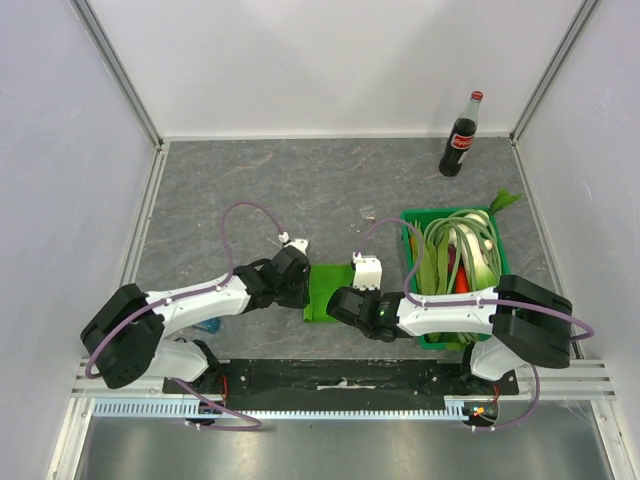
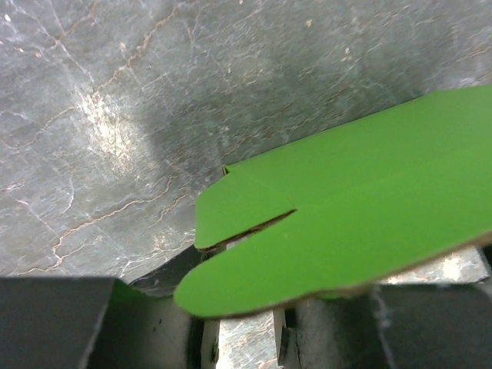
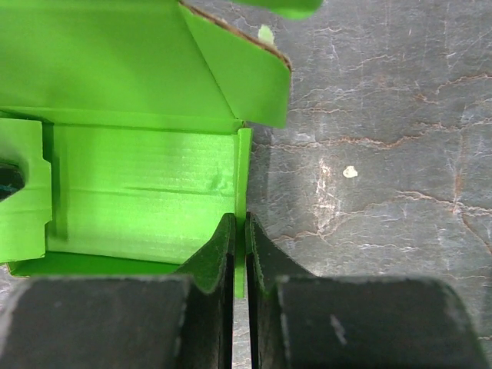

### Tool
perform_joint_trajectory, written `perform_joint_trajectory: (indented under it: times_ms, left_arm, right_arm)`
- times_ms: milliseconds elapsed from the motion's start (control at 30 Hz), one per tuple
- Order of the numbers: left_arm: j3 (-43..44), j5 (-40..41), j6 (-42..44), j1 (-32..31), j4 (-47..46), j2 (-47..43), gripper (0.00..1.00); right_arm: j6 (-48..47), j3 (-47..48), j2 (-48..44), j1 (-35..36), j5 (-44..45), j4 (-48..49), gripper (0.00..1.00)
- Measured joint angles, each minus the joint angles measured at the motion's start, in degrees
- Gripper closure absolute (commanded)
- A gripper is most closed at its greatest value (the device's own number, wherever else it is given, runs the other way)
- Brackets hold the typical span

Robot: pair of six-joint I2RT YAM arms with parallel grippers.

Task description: Fold the paper box

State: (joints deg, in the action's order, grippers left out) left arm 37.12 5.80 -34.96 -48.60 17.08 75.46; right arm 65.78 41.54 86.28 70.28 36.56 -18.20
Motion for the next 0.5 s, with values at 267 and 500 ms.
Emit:
perform_joint_trajectory:
  times_ms: [267, 500]
  left_arm:
    - [0.0, -0.6, -0.4, 0.0, 0.6, 1.7, 0.73]
    - [0.0, -1.5, -0.7, 0.0, 0.5, 1.9, 0.78]
  right_arm:
    - [-0.1, 0.0, -0.1, 0.0, -0.5, 0.2, 1.00]
    - [-0.5, 0.0, -0.1, 0.0, -0.7, 0.3, 1.00]
